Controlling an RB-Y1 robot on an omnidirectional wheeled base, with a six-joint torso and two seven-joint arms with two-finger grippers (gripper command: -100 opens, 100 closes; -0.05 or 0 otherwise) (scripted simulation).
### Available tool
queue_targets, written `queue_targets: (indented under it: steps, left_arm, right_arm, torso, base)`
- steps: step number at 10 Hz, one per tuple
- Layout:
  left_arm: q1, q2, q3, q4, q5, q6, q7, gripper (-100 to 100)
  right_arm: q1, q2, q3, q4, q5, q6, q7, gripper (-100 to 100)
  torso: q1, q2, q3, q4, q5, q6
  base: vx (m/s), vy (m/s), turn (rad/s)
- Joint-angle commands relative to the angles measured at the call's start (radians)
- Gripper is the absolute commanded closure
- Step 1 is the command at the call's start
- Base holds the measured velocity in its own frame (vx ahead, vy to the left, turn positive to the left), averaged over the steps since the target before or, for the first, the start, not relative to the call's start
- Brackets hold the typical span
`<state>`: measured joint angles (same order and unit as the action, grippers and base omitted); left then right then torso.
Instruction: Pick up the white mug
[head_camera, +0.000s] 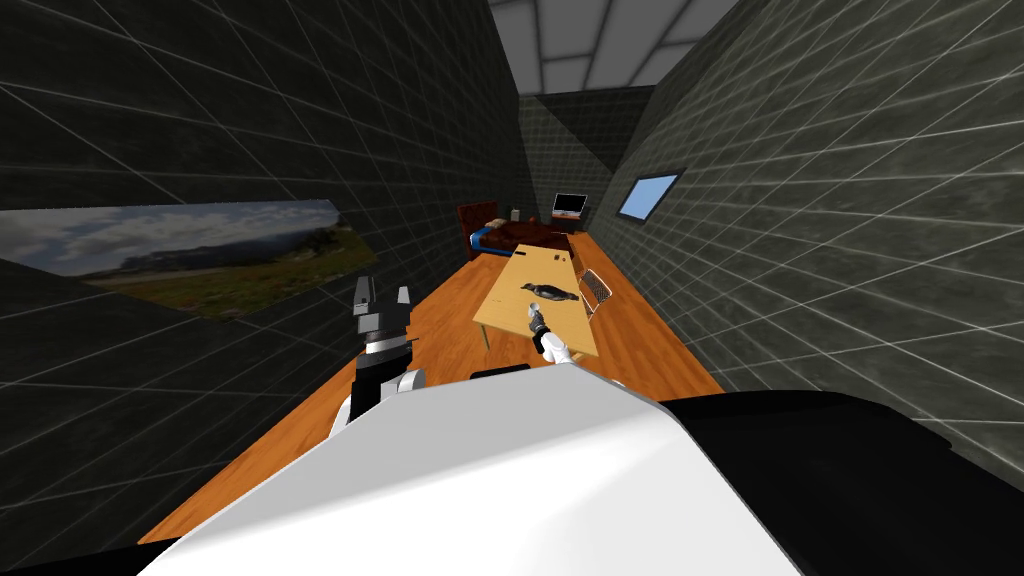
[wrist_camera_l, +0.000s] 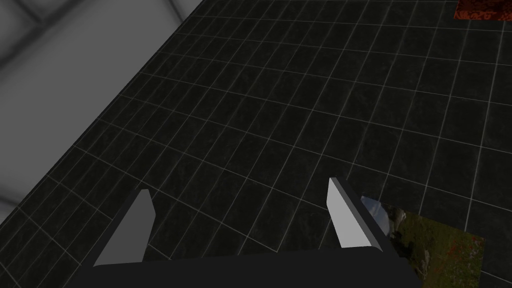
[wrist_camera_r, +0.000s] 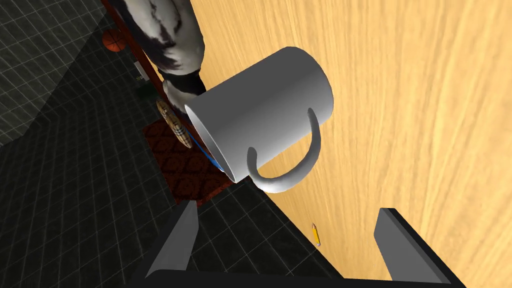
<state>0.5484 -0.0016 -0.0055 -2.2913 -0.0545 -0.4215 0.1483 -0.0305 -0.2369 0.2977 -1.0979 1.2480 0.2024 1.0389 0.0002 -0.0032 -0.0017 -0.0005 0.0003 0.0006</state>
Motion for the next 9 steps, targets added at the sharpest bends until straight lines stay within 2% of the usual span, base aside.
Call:
queue_targets:
  steps: [1, 3, 4, 5, 6, 7, 9]
  left_arm:
    - [0.0, 0.0, 0.0, 0.0, 0.0, 0.0, 0.0, 0]
    - [0.0, 0.0, 0.0, 0.0, 0.0, 0.0, 0.0, 0]
    - [0.0, 0.0, 0.0, 0.0, 0.0, 0.0, 0.0, 0]
    - [0.0, 0.0, 0.0, 0.0, 0.0, 0.0, 0.0, 0]
    - [0.0, 0.0, 0.0, 0.0, 0.0, 0.0, 0.0, 0]
    - [0.0, 0.0, 0.0, 0.0, 0.0, 0.0, 0.0, 0]
    - [0.0, 0.0, 0.0, 0.0, 0.0, 0.0, 0.0, 0]
  right_arm:
    - [-0.013, -0.004, 0.001, 0.036, 0.034, 0.01, 0.014, -100]
    - [-0.026, -0.013, 0.006, 0.06, 0.05, 0.023, 0.032, -100]
    - [-0.026, -0.006, -0.002, 0.065, 0.073, 0.014, 0.006, -100]
    - [-0.027, -0.006, -0.001, 0.066, 0.073, 0.016, 0.008, 0]
    - [-0.003, 0.022, 0.005, 0.049, 0.109, 0.036, -0.001, -100]
    - [-0.003, 0.022, 0.005, 0.049, 0.109, 0.036, -0.001, -100]
    - [0.021, 0.05, 0.012, 0.033, 0.145, 0.057, -0.009, -100]
  torso:
    - [0.0, 0.0, 0.0, 0.0, 0.0, 0.0]
    - [-0.001, -0.003, -0.001, 0.0, 0.0, 0.0]
    - [-0.002, -0.003, -0.002, -0.001, 0.0, 0.0]
    - [-0.001, 0.0, 0.0, 0.0, 0.0, 0.0]
    - [0.0, 0.002, 0.001, 0.0, 0.0, 0.0]
    - [-0.002, 0.0, 0.0, 0.0, 0.0, 0.0]
    - [-0.004, 0.0, 0.0, 0.0, -0.001, 0.0]
  base:
    - [0.07, -0.005, 0.089]
    - [0.091, -0.023, 0.072]
    - [0.037, -0.015, 0.007]
    - [0.007, -0.003, 0.0]
    - [0.06, -0.047, 0.01]
    - [0.079, -0.06, 0.012]
    - [0.059, -0.066, 0.007]
